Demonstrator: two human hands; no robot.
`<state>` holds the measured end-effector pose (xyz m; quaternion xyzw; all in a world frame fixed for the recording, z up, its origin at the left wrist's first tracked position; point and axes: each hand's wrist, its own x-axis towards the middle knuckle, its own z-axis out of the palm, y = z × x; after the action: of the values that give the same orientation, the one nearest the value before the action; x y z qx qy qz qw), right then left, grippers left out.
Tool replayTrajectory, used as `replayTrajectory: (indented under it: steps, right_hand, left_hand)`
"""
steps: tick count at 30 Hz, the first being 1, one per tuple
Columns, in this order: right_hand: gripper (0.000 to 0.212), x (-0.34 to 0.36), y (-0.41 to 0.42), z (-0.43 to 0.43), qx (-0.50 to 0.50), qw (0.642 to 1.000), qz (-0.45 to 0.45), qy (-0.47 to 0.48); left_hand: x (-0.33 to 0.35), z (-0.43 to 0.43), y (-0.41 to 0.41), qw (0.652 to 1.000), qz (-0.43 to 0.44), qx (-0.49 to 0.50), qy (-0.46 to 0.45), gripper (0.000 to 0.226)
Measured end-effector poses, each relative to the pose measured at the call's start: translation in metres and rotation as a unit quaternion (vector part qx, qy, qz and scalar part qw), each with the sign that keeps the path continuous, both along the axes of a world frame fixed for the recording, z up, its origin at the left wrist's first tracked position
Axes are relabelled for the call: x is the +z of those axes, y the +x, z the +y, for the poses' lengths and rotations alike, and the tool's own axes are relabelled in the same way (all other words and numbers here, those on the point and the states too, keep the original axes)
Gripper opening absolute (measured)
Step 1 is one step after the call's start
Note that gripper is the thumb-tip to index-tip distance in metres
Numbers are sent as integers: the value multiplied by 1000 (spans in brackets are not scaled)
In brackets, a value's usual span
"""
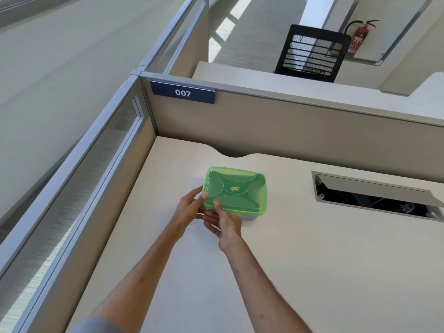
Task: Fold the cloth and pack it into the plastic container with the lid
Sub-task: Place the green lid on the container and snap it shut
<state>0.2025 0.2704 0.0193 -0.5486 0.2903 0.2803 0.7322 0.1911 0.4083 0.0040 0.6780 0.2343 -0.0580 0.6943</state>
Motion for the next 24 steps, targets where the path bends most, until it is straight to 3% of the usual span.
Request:
replayTrajectory:
  steps: [6, 9, 11, 12, 14, 15, 17, 20, 24]
  right_hand:
    - [41, 1, 2, -22, 32, 999, 29, 28]
    - [50, 6, 0, -52, 90, 996, 22, -15]
    - [46, 7, -2, -82, 62, 989, -40, -126]
    - [45, 5, -2, -97, 30, 970, -97, -222]
    - [41, 10, 4, -123, -22, 893, -208, -400]
    - [32, 13, 10, -131, -31, 864, -244, -438]
    - [16, 17, 27, -138, 13, 847, -270, -458]
    - [28, 15, 50, -140, 113, 862, -235, -434]
    - [24, 12, 62, -149, 120, 864, -228, -433]
  left_hand:
    - [7, -8, 2, 994, 10, -33, 105, 47]
    - [13, -6, 4, 978, 23, -73, 192, 51]
    - [15, -5, 6, 961, 37, -86, 260, 51]
    - [16, -5, 7, 948, 39, -83, 303, 52]
    - [18, -8, 13, 933, 28, -70, 353, 56]
    - [20, -10, 16, 934, 19, -65, 352, 57]
    - [22, -17, 23, 935, 8, -75, 347, 59]
    - [21, -28, 27, 928, 21, -74, 364, 60]
    - [20, -40, 26, 922, 38, -79, 376, 63]
